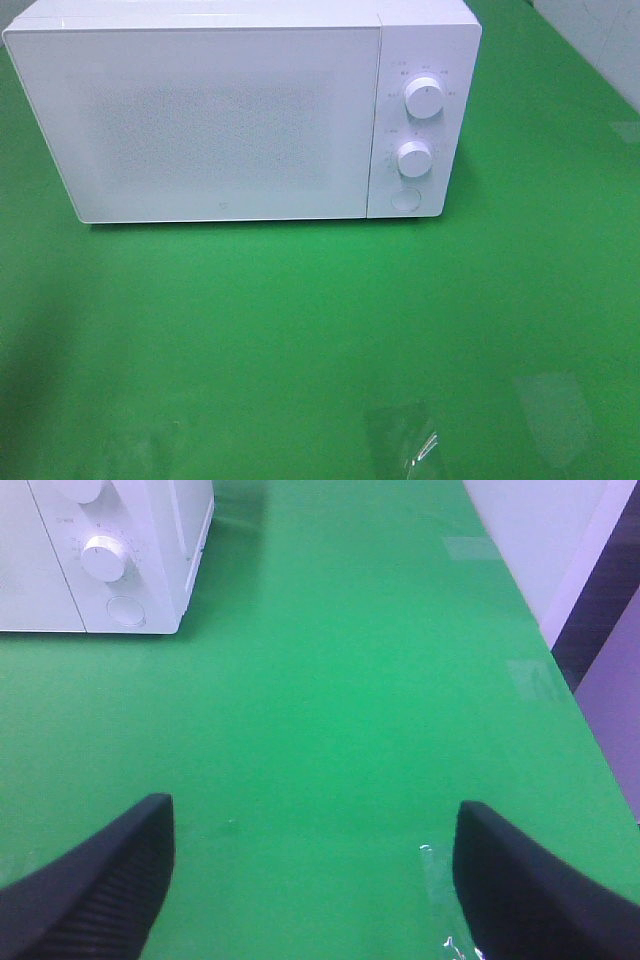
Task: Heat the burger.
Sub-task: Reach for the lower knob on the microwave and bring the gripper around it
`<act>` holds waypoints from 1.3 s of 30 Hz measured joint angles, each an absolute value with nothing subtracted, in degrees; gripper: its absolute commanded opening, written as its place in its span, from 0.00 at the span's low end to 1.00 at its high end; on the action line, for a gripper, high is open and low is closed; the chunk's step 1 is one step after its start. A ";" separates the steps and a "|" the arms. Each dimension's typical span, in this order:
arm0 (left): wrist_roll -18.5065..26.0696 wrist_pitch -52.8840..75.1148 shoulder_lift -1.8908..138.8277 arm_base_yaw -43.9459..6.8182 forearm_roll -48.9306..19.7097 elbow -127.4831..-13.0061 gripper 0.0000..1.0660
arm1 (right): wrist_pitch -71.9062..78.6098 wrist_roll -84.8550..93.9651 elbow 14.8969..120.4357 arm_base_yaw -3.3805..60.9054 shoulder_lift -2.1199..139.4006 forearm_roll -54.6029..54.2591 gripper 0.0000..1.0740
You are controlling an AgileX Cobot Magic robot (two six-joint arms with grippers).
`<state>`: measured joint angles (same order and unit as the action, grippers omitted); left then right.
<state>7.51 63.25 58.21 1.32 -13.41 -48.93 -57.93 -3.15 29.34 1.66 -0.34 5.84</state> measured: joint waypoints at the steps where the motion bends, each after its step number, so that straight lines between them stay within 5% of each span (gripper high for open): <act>1: 7.51 63.25 58.21 1.32 -13.41 -48.93 0.89 | -57.93 -3.15 29.34 1.66 -0.34 5.84 0.71; 12: 7.96 57.64 37.36 1.32 -10.83 -31.46 0.89 | -57.93 -3.15 29.34 1.66 -0.34 5.84 0.71; 21: 7.96 57.81 32.09 1.32 -10.49 -30.31 0.89 | -57.93 -3.15 29.34 1.66 -0.34 5.84 0.71; 39: 7.96 59.76 -0.11 1.49 -8.37 -28.82 0.89 | -57.93 -3.15 29.34 1.66 -0.34 5.84 0.71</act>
